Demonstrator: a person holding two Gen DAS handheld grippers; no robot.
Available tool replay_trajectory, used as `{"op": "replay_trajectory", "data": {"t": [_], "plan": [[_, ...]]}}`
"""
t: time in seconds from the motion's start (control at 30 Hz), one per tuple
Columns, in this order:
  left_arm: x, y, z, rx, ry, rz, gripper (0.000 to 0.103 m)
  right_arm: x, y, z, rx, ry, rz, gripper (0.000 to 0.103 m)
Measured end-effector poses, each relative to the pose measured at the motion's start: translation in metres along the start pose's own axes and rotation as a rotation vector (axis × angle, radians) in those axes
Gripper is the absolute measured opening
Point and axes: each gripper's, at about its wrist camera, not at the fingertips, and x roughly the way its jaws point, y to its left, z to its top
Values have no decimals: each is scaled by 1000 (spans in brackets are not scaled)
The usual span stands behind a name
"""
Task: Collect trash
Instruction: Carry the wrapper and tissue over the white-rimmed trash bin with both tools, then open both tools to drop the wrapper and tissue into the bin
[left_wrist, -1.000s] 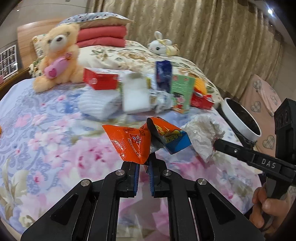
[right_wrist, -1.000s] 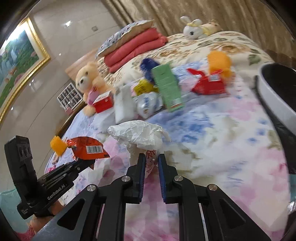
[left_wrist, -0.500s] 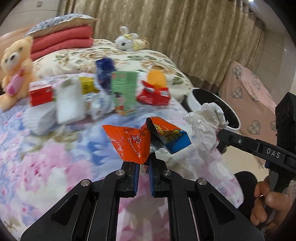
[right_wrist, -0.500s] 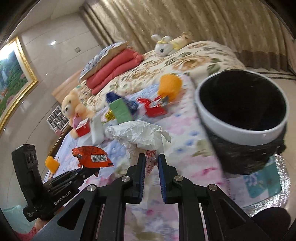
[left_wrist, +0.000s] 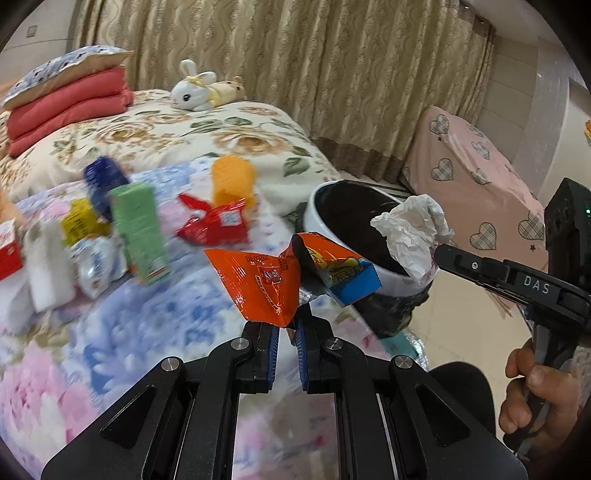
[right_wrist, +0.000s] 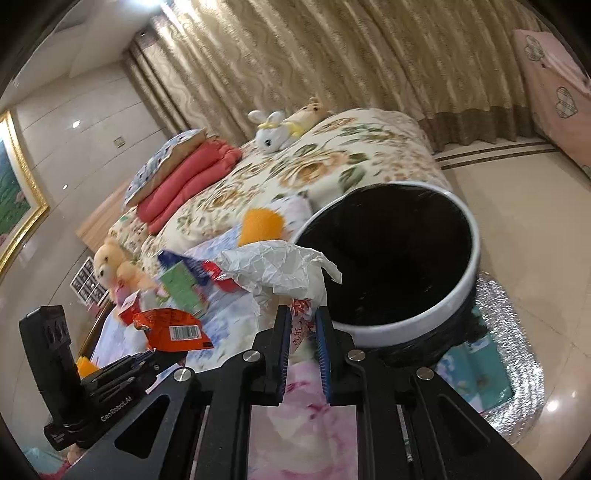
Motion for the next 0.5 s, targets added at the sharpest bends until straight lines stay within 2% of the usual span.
{"op": "replay_trajectory", "data": {"t": [0.5], "plan": [[49,-44,42,76,18,-44,8,13,-44,28,51,-7,-58,14]]}}
